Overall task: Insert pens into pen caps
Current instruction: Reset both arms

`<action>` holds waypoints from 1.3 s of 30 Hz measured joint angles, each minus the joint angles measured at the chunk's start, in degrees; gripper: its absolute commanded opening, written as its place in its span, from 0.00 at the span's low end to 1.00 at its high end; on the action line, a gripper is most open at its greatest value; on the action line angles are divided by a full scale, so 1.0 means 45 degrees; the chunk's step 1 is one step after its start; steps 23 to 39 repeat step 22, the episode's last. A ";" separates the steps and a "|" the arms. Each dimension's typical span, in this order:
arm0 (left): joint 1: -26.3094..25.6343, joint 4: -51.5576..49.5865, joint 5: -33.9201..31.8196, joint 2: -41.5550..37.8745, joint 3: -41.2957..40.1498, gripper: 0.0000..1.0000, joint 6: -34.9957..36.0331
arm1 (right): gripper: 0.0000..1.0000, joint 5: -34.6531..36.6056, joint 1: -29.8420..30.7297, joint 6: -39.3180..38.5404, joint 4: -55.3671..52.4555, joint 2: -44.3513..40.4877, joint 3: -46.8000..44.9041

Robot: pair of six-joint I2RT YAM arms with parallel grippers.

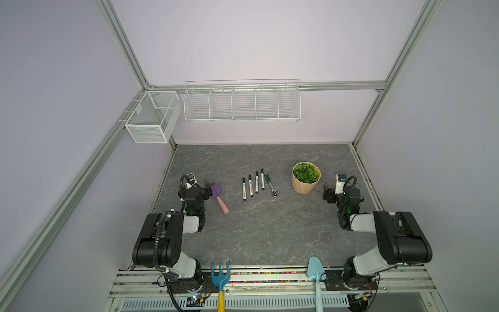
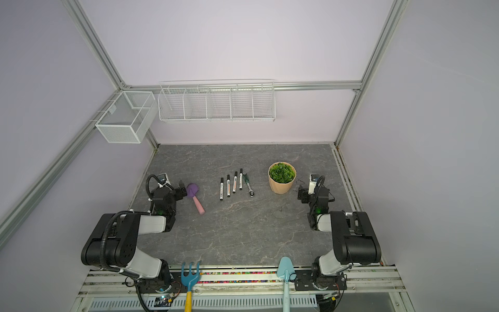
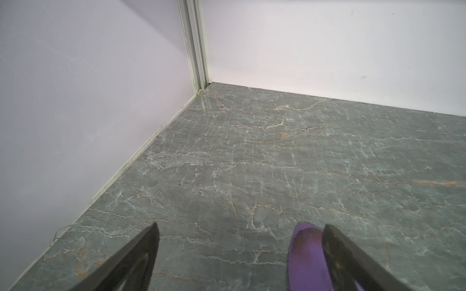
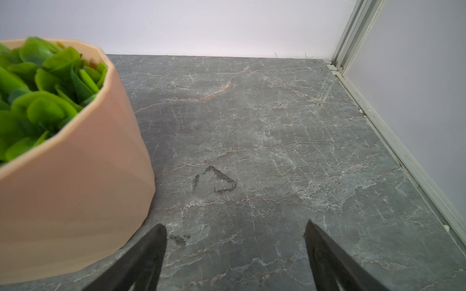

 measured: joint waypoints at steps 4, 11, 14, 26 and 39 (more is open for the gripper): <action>0.0000 0.0000 0.0000 0.0005 0.0000 1.00 0.0000 | 0.88 -0.0141 -0.0073 0.0005 -0.0068 0.0000 0.0019; 0.0000 0.0000 0.0000 0.0000 0.0000 1.00 0.0000 | 0.88 -0.0189 -0.0087 0.0005 -0.0073 0.0000 0.0029; 0.0000 0.0000 0.0000 0.0000 0.0000 1.00 0.0000 | 0.88 -0.0223 -0.0087 0.0005 -0.0170 0.0000 0.0058; 0.0000 0.0000 0.0000 0.0005 0.0000 1.00 0.0000 | 0.88 -0.0194 -0.0063 0.0000 -0.0316 0.0000 0.0175; 0.0000 0.0000 0.0000 0.0005 0.0000 1.00 0.0000 | 0.88 -0.0194 -0.0063 0.0000 -0.0316 0.0000 0.0175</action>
